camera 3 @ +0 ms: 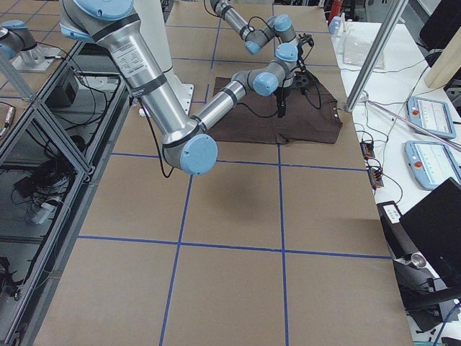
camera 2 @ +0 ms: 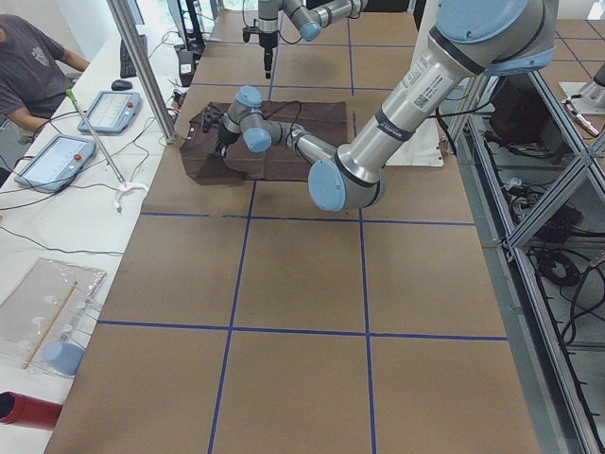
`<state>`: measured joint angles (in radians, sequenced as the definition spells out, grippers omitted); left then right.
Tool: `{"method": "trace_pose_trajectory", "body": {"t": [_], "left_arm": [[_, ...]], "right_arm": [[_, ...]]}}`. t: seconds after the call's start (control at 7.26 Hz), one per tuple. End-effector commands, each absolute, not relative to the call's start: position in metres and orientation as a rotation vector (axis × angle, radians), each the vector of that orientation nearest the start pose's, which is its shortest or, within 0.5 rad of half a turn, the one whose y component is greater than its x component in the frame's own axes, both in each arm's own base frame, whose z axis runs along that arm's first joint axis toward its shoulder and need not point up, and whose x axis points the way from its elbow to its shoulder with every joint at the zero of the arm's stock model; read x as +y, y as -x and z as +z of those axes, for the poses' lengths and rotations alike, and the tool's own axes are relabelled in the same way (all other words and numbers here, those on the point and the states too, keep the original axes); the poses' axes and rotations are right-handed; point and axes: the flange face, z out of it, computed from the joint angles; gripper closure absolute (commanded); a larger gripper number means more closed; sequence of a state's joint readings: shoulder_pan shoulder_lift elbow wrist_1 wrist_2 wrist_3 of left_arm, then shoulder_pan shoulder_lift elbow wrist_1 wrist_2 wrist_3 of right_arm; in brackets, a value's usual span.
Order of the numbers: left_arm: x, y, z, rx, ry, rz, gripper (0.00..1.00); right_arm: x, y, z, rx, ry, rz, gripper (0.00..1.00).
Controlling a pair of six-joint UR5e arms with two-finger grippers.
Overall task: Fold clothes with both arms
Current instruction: 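Fold the sleeve nearest the left gripper inward onto the shirt body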
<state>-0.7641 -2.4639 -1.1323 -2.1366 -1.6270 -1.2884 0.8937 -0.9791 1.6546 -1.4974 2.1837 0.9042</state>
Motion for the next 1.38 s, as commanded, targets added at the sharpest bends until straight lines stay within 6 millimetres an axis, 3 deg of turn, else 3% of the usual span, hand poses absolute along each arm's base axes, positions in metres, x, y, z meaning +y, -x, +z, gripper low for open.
{"method": "trace_pose_trajectory", "body": {"t": [0.0,0.14,0.28,0.55,0.83,0.96,1.24], "left_arm": [[-0.659,-0.535,0.189,0.944,-0.435,-0.430,1.00],[-0.656,-0.542,0.195,0.939,-0.428,-0.427,1.00],[-0.655,-0.548,0.198,0.960,-0.404,-0.472,0.01],[-0.650,-0.547,0.183,1.014,-0.407,-0.482,0.00],[-0.629,-0.539,0.164,1.076,-0.311,-0.395,0.00],[-0.597,-0.514,0.170,1.064,-0.244,-0.325,0.00],[-0.504,-0.411,0.189,1.014,-0.291,-0.178,0.00]], "right_arm": [[-0.571,0.361,0.262,-0.925,-0.095,-0.018,0.00],[-0.571,0.361,0.262,-0.925,-0.093,-0.014,0.00],[-0.570,0.362,0.263,-0.922,-0.092,-0.015,0.00],[-0.571,0.361,0.267,-0.919,-0.090,-0.018,0.00],[-0.569,0.359,0.269,-0.919,-0.082,-0.003,0.00],[-0.559,0.358,0.274,-0.921,-0.074,-0.003,0.00],[-0.478,0.359,0.308,-0.908,-0.023,-0.001,0.00]]}}
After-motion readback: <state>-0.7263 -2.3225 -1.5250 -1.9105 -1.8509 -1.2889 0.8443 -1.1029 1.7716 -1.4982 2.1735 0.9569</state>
